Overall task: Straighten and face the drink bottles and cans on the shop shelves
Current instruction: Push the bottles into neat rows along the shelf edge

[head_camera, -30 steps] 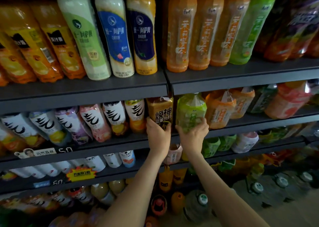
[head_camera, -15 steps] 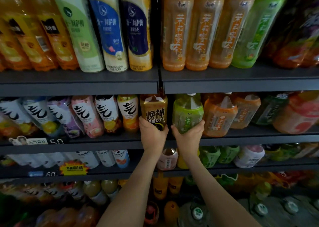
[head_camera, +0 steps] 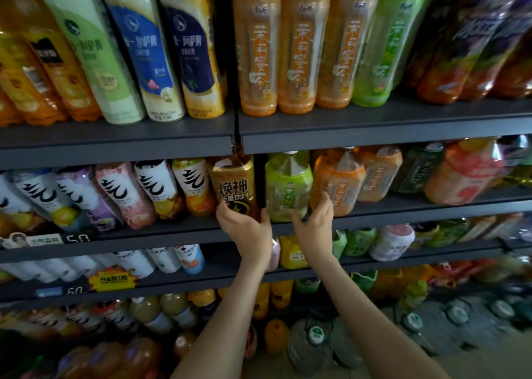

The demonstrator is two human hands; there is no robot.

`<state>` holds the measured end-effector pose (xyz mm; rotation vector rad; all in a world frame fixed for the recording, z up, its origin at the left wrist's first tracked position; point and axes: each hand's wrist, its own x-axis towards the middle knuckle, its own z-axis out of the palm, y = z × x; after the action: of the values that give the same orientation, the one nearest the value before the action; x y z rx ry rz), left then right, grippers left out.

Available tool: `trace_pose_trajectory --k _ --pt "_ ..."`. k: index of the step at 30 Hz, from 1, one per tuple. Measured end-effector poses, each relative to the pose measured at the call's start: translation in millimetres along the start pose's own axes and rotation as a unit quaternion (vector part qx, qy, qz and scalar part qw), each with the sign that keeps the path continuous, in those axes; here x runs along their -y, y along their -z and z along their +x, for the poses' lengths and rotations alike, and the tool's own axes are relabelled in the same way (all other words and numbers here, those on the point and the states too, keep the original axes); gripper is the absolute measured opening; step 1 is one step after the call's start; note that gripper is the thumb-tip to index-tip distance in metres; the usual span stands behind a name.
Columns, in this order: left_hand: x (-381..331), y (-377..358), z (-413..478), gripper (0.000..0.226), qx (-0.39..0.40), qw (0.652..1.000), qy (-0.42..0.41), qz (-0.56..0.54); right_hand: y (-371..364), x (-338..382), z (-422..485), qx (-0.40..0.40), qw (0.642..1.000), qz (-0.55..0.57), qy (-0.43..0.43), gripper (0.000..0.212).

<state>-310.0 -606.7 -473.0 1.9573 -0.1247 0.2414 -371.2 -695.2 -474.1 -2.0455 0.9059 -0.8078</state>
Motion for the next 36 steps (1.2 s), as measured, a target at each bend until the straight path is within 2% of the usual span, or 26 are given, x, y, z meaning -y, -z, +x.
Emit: trace_pose_trajectory --k 2,5,8,13,18,21,24,27,31,36 --pt "-6.3 -10.1 -18.3 0.078 -0.027 0.998 -0.051 0.024 19.4 -11.2 2.2 -0.065 0.998 -0.021 -0.008 0.074" --pt "-17.8 -26.2 -32.7 0.072 0.011 0.995 -0.090 0.037 45.8 -27.8 19.6 -0.105 0.993 0.001 -0.061 0.079" --pt "-30.5 -41.6 -35.0 0.082 0.049 0.994 -0.086 0.036 58.9 -38.0 40.4 -0.058 0.997 0.015 -0.048 0.092" --pt "-49.0 -58.2 -35.5 0.095 0.020 0.995 -0.077 0.056 66.9 -53.5 66.3 0.002 0.998 0.016 -0.058 0.072" --pt "-60.0 -78.2 -60.8 0.078 -0.057 0.987 -0.118 0.089 77.5 -71.1 78.8 0.058 0.998 0.010 -0.030 0.055" --pt "-71.5 -95.1 -75.4 0.068 -0.022 0.984 -0.159 0.082 92.1 -80.6 84.2 0.096 0.995 0.009 -0.004 0.050" --pt "-81.3 -109.1 -81.0 0.087 0.040 0.988 -0.130 0.080 113.5 -94.4 88.6 0.054 0.998 0.023 0.005 0.043" --pt "-89.1 -123.6 -79.0 0.106 0.077 0.988 -0.120 0.065 132.5 -108.4 102.7 -0.001 0.998 0.046 -0.040 0.050" --pt "-93.2 -137.8 -74.8 0.113 0.102 0.992 -0.060 0.036 139.3 -114.1 121.0 0.060 0.994 0.052 -0.075 0.064" --pt "-89.1 -149.2 -82.1 0.107 0.072 0.996 -0.056 0.020 138.5 -121.8 138.4 0.032 0.992 0.077 -0.094 0.032"
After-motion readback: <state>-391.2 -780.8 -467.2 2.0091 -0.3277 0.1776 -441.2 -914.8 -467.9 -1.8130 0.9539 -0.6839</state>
